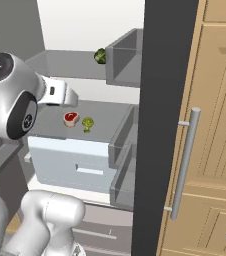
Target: Place one broccoli and one steak in each tupperware on the nearby counter, to pack two identical lunches.
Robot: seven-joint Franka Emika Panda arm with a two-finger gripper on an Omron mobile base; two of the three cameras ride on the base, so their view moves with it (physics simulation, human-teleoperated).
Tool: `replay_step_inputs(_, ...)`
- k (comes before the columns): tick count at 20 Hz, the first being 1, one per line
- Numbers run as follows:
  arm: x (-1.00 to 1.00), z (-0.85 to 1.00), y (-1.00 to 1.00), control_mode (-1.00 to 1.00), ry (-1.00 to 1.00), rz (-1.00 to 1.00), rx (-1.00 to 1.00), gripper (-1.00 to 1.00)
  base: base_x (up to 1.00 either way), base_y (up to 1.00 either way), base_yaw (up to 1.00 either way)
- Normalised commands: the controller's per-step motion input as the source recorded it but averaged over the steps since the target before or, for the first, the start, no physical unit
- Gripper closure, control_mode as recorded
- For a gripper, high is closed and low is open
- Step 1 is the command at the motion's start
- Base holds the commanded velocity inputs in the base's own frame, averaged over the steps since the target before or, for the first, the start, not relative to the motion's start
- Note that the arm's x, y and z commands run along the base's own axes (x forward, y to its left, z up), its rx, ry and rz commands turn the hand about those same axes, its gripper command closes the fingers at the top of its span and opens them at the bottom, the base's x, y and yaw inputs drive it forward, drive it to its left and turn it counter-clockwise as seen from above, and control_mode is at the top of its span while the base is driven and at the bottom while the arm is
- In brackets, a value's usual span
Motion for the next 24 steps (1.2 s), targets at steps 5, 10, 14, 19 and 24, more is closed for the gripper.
replay_step_inputs(5,0.28,0.43,0.00,-1.00,0.00,-0.02,0.07,-1.00,0.00,0.00,0.00)
replay_step_inputs(10,0.40,0.07,0.00,-1.00,-0.01,-0.03,0.03,-1.00,0.00,0.00,0.00)
replay_step_inputs(14,0.43,0.00,0.00,-1.00,-0.05,-0.03,0.03,-1.00,0.00,0.00,0.00)
replay_step_inputs(19,0.37,0.00,0.00,-1.00,-0.10,-0.02,0.01,-1.00,0.00,0.00,0.00)
replay_step_inputs(24,0.39,0.07,0.00,-1.00,-0.08,-0.02,0.01,-1.00,0.00,0.00,0.00)
